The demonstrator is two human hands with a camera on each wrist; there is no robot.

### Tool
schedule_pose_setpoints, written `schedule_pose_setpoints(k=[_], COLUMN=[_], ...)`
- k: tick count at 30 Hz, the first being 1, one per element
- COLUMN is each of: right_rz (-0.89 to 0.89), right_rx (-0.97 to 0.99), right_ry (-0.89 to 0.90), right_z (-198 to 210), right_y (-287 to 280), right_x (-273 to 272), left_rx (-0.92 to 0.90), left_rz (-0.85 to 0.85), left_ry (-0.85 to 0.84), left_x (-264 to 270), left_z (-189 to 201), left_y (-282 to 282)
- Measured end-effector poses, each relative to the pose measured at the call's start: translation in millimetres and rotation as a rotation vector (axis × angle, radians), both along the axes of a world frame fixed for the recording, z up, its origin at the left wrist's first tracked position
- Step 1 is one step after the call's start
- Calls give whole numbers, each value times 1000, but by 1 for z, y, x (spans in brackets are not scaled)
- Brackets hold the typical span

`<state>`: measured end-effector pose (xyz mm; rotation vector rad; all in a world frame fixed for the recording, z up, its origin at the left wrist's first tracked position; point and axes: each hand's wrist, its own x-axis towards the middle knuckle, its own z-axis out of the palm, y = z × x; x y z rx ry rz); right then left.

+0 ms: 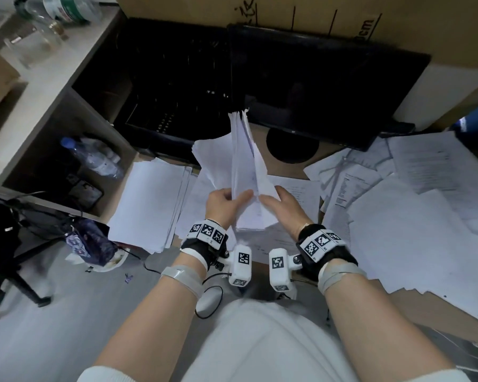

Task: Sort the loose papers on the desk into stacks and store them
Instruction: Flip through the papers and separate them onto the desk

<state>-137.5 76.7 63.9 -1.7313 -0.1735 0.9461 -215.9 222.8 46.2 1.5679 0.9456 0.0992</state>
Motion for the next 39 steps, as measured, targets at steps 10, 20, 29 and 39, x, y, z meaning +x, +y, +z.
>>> schedule_pose_setpoints(k=[10, 20, 29, 39], right_rz=[-223, -175, -287, -331], right_rx=[48, -177, -79, -24], right_ry=[-81, -413, -382, -413], right_z=[0, 13, 29, 34], right_y=[32, 72, 65, 57], right_x=[-2, -17, -25, -31], left_rx=[-49, -351, -493, -528], left_rz=[-54, -124, -137, -195], left_ry=[-23, -156, -270, -340], left_x=[0, 12, 18, 20], left_z=[-12, 2, 4, 13], left_y=[64, 70, 71, 59])
